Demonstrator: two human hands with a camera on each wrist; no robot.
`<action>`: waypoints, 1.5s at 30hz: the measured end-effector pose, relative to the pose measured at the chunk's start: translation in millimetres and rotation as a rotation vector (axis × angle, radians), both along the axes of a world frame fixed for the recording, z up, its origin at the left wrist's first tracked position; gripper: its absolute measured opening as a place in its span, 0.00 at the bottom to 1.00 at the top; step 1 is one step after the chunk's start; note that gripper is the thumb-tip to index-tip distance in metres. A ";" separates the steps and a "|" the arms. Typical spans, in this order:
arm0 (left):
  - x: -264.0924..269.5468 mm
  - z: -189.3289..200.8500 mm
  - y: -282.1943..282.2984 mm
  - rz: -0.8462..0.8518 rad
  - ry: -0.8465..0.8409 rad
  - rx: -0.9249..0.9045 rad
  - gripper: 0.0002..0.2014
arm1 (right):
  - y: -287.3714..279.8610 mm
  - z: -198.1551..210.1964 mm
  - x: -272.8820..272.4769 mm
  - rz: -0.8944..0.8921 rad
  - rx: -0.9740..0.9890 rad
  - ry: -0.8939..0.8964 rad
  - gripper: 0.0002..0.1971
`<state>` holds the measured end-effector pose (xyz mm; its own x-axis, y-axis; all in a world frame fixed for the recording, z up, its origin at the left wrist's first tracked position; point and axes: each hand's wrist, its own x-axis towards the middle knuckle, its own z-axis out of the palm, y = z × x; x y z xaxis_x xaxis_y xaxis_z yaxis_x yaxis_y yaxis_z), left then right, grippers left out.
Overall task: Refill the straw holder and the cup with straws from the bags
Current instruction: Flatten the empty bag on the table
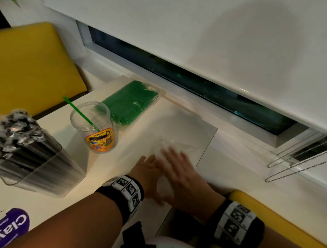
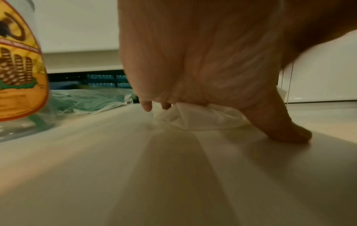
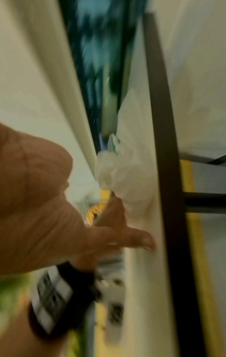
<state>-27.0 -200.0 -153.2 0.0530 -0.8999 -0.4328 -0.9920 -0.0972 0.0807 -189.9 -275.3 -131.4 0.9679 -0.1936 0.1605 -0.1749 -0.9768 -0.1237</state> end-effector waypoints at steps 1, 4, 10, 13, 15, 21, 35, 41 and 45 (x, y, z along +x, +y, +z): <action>-0.4 2.3 -4.4 -0.015 -0.018 0.005 0.58 | -0.7 -11.4 -3.9 0.094 -0.063 0.160 0.47; 9.4 7.8 -13.7 -0.057 -0.016 -0.140 0.44 | -13.4 -26.6 -0.3 -0.058 0.124 0.374 0.40; 28.7 11.4 -16.2 0.446 0.556 -0.273 0.19 | -38.7 -12.8 16.3 -0.442 0.568 0.155 0.15; 22.2 11.5 -20.5 0.685 0.754 -0.376 0.26 | -62.8 -7.7 28.3 -0.671 0.862 0.093 0.11; 9.6 11.7 -25.9 0.727 0.737 -0.334 0.32 | -73.0 -9.3 37.5 -0.793 0.948 0.062 0.14; 4.6 -2.8 -49.1 0.908 0.656 -0.275 0.22 | -54.5 -1.0 43.0 -0.430 0.116 -0.133 0.26; 67.4 14.1 -84.2 0.789 0.073 -0.502 0.39 | -158.9 -40.0 76.3 -0.602 0.237 0.370 0.36; 123.1 18.6 -121.9 0.998 0.005 -0.259 0.50 | -167.2 -16.6 88.2 -0.578 0.119 0.458 0.47; 148.3 12.2 -131.7 1.076 -0.010 -0.083 0.51 | -152.6 11.9 84.1 -0.540 0.005 0.304 0.52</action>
